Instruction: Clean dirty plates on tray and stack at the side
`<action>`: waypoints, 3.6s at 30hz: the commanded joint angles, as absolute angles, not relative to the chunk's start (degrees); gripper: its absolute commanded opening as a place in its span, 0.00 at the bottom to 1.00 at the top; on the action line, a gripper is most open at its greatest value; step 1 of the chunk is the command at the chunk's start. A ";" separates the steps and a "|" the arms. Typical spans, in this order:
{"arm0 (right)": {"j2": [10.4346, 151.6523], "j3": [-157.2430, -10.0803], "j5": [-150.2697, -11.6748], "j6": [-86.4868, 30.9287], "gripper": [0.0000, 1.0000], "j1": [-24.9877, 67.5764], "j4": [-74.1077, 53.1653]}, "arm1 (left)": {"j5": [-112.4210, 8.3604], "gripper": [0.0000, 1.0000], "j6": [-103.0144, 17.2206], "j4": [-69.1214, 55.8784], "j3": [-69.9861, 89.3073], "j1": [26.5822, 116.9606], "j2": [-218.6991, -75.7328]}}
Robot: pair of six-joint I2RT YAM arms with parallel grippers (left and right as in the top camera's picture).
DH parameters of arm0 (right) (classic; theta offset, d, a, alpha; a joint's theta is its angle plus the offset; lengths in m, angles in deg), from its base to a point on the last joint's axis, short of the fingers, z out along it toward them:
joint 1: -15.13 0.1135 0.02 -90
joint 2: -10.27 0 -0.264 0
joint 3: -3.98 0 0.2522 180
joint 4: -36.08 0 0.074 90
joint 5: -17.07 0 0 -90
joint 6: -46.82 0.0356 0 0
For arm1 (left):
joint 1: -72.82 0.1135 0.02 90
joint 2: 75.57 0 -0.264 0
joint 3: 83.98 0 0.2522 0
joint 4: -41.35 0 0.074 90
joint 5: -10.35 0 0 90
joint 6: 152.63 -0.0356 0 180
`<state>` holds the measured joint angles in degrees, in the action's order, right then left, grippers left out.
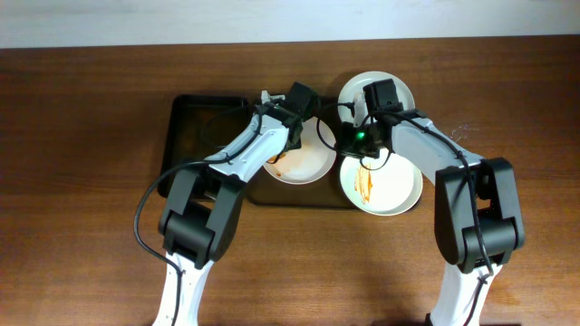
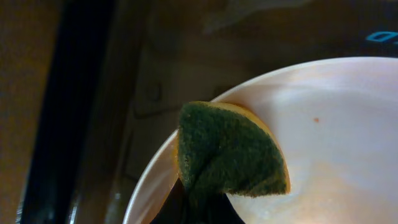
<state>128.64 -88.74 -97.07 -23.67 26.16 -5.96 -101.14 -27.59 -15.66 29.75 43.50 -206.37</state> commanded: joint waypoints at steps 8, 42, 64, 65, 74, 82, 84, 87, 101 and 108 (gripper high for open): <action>128.94 -89.84 -96.92 -23.87 0.04 26.42 -6.05 | -65.25 0.00 -39.56 -20.45 29.16 42.97 -207.44; 128.94 -89.84 -95.50 -23.65 0.04 26.59 -5.72 | -71.44 0.00 -39.30 -21.23 39.76 49.49 -205.34; 132.79 -91.43 -91.43 -21.79 0.04 32.96 -6.05 | -61.60 0.00 -40.50 -35.13 55.84 57.64 -204.12; 131.98 -92.31 -92.39 -21.94 0.04 32.54 -7.79 | -61.58 0.00 -40.50 -35.11 55.84 57.99 -204.12; 114.74 -97.51 -77.53 -25.03 0.04 31.23 -22.50 | -61.39 0.00 -40.44 -34.72 55.84 65.95 -204.12; 110.80 -97.51 -48.37 -27.12 0.04 37.11 -23.42 | -61.65 0.00 -40.46 -32.71 55.84 67.10 -204.12; 110.80 -97.51 -40.31 -27.10 0.04 40.87 -23.27 | -61.65 0.00 -40.46 -32.64 55.84 67.10 -204.12; 110.85 -97.51 -29.84 -27.10 0.04 45.89 -22.94 | -61.65 0.00 -40.46 -32.38 55.84 67.08 -204.12; 111.04 -97.44 -9.71 -23.65 0.04 54.86 -20.34 | -61.63 0.00 -40.44 -32.05 55.84 67.08 -204.12; 115.41 -96.96 -23.89 -15.87 0.04 53.96 -20.36 | -61.63 0.00 -40.44 -32.95 55.82 65.86 -204.12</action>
